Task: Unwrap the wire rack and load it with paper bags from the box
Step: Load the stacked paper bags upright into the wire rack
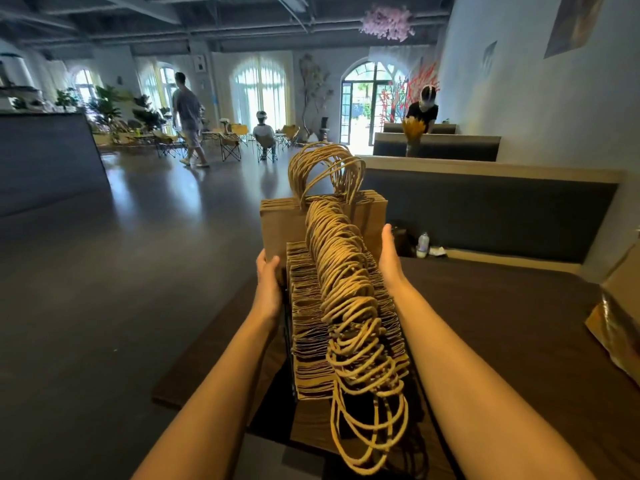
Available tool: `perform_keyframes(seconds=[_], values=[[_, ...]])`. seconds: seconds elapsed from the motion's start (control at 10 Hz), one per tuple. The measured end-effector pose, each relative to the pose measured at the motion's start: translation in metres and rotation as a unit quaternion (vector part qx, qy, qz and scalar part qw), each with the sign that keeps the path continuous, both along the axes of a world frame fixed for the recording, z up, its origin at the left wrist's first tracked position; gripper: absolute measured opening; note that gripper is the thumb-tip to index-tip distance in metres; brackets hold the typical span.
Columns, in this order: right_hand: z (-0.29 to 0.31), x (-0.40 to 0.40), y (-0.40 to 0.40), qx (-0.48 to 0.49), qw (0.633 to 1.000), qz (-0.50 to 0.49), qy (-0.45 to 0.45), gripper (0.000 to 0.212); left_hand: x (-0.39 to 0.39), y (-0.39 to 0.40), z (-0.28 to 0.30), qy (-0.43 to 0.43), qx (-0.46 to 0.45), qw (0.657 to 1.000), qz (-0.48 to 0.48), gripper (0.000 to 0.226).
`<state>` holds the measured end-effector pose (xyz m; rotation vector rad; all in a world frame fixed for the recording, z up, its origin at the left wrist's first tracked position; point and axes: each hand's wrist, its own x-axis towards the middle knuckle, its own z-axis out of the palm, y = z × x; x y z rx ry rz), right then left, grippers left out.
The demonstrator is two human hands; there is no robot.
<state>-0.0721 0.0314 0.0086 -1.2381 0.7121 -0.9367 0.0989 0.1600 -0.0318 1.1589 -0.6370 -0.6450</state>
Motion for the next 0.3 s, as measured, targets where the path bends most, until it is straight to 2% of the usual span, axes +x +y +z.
perform_keyframes(seconds=[0.1, 0.2, 0.3], values=[[-0.014, -0.004, -0.006, 0.000, 0.999, 0.005, 0.036, 0.065, 0.012, 0.002, -0.019, 0.020, 0.016, 1.000, -0.017, 0.061], [-0.032, -0.007, -0.008, 0.040, 0.998, 0.027, 0.047, 0.070, 0.007, 0.015, -0.041, 0.072, 0.056, 0.995, -0.046, 0.051], [-0.051, -0.010, -0.002, 0.100, 0.993, 0.060, 0.009, 0.070, -0.016, 0.025, -0.060, 0.060, 0.072, 0.994, -0.064, 0.044]])
